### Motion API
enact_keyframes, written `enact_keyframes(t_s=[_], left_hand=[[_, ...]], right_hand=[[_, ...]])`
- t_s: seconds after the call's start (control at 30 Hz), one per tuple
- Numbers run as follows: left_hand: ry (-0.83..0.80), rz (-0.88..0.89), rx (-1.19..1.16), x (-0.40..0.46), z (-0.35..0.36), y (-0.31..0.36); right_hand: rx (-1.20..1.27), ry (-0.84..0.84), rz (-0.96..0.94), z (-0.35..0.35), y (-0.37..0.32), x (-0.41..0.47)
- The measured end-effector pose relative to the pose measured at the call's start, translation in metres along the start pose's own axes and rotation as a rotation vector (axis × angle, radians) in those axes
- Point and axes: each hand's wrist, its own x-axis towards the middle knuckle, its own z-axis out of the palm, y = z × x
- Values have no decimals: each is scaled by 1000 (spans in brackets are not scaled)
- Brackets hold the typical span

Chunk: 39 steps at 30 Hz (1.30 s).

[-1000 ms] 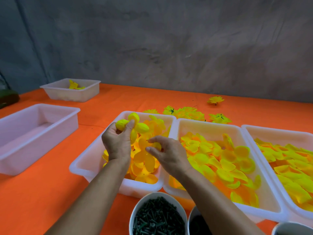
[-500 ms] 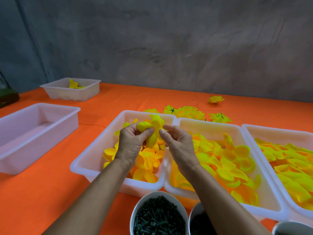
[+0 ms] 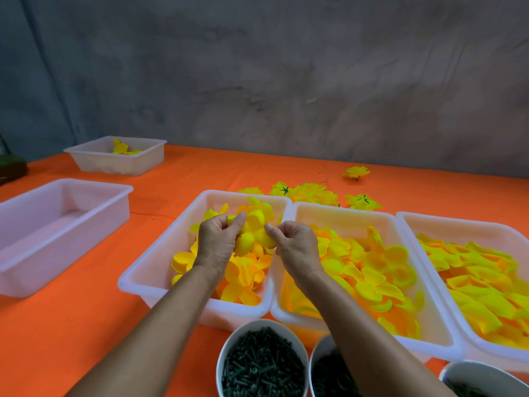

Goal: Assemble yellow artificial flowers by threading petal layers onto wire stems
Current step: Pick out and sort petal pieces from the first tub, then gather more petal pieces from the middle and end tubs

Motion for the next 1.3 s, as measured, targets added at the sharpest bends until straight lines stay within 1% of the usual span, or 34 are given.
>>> enact_keyframes(t_s=[0.1,0.17,0.23,0.33,0.5,0.57,0.67,0.73,0.83,1.0,1.1,1.2,1.3], left_hand=[[-38,-34,38,3,0,-3],[-72,-10,104,2,0,-5],[-73,12,153,2,-2,-7],[-67,13,226,4,-6,-9],[-80,-37,287,5,-10,-7],[-70,-76,305,7,-11,-4],[-70,-136,374,13,-11,3],[-102,-162,470,13,-13,6],[-161,-146,591,6,-19,5],[-175,-111,601,-6,-22,-1],[-179,-52,607,-8,-20,-2],[-162,20,755,-7,-21,-3],[-163,67,897,-9,-20,1]], right_hand=[[-153,-57,24,-7,-7,3],[-207,-35,16,-15,-15,6],[-181,-9,-8,-27,-23,8],[-70,29,7,-51,-22,4],[14,134,83,-104,1,-15],[56,174,88,-124,9,-21],[54,195,84,-146,15,-27],[42,178,82,-153,19,-30],[12,135,82,-155,26,-32],[-85,9,-7,-147,32,-40],[-239,-58,-36,-140,32,-42],[-389,-95,-32,-132,32,-42],[-439,-138,-45,-127,34,-41]])
